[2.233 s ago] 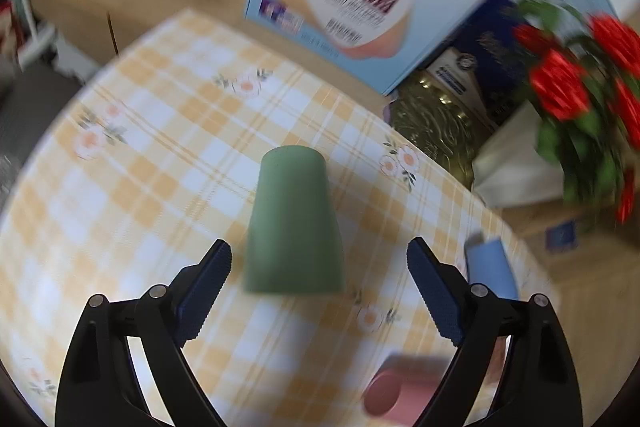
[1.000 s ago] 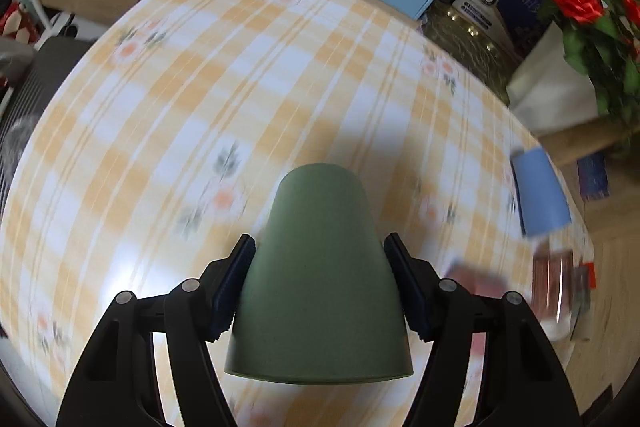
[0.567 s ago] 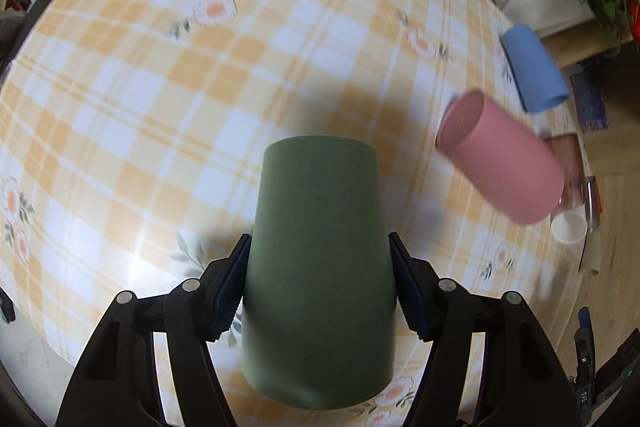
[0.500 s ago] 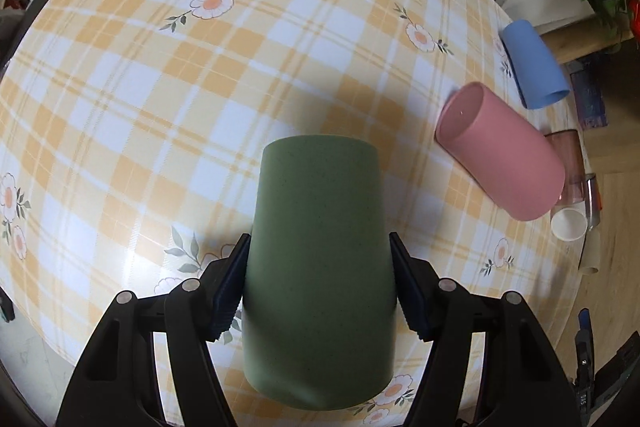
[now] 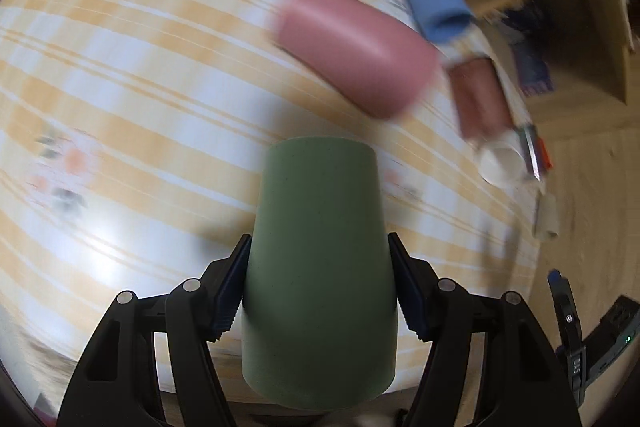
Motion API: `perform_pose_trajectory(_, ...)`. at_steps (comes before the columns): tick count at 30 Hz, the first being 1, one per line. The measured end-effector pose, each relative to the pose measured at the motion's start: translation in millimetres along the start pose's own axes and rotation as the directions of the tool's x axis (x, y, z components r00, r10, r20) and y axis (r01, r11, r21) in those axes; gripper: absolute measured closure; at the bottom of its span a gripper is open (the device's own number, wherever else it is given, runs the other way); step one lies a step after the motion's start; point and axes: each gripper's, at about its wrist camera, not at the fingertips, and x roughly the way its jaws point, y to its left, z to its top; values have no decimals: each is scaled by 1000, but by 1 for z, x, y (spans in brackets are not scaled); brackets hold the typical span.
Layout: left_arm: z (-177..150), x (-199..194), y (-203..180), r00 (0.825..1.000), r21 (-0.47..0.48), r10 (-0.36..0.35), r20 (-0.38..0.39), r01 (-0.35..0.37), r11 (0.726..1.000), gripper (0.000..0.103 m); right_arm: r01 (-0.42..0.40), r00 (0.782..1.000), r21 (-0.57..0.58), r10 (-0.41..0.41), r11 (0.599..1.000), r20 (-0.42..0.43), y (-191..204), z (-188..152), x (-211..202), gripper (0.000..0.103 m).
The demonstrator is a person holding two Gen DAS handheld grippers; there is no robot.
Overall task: Flip cup upside down
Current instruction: 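Close the left tool on the green cup and lift it, turning it, then lower the green cup onto the table and open the left tool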
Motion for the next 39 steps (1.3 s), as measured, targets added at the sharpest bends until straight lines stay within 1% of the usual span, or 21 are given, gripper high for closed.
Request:
perform_pose_trajectory(5, -19, 37, -64, 997, 71, -58, -53, 61, 996, 39, 45, 999, 25, -44, 999, -1, -25, 1, -9, 10)
perform_pose_trajectory(7, -25, 52, -89, 996, 110, -53, -65, 60, 992, 39, 50, 999, 44, -49, 998, -8, -33, 0, -12, 10)
perform_pose_trajectory(10, -31, 69, -113, 997, 151, -40, -70, 50, 987, 39, 80, 997, 51, -80, 995, -9, -45, -2, -19, 10)
perform_pose_trajectory(13, -37, 77, -128, 998, 202, -18, -59, 29, 979, 39, 108, 994, 65, -107, 992, -17, -57, -3, -21, 10)
perform_pose_trajectory(16, -41, 84, -135, 998, 229, -4, -56, 16, 973, 39, 123, 992, 73, -122, 990, -21, -64, -4, -22, 10)
perform_pose_trajectory(18, -45, 90, -142, 999, 254, 11, -38, -1, 967, 39, 127, 992, 82, -125, 989, -25, -67, -6, -22, 10)
perform_pose_trajectory(24, -50, 91, -145, 1000, 307, 10, -20, -3, 952, 38, 127, 992, 84, -124, 988, -37, -64, -8, -21, 10)
perform_pose_trajectory(25, -51, 91, -145, 1000, 308, 11, -18, -5, 951, 36, 125, 992, 81, -122, 989, -39, -63, -8, -21, 10)
perform_pose_trajectory(28, -51, 88, -143, 1000, 307, 24, 2, -23, 951, 22, 118, 993, 68, -115, 991, -40, -59, -7, -21, 10)
perform_pose_trajectory(29, -50, 86, -141, 1000, 307, 20, 7, -22, 952, 20, 116, 993, 65, -114, 991, -40, -59, -7, -22, 10)
perform_pose_trajectory(35, -51, 76, -135, 1000, 320, 10, 27, -18, 947, 8, 131, 991, 73, -128, 989, -44, -56, -3, -23, 10)
perform_pose_trajectory(39, -51, 66, -132, 999, 326, 5, 40, -18, 945, 7, 133, 990, 67, -130, 989, -47, -50, 0, -23, 10)
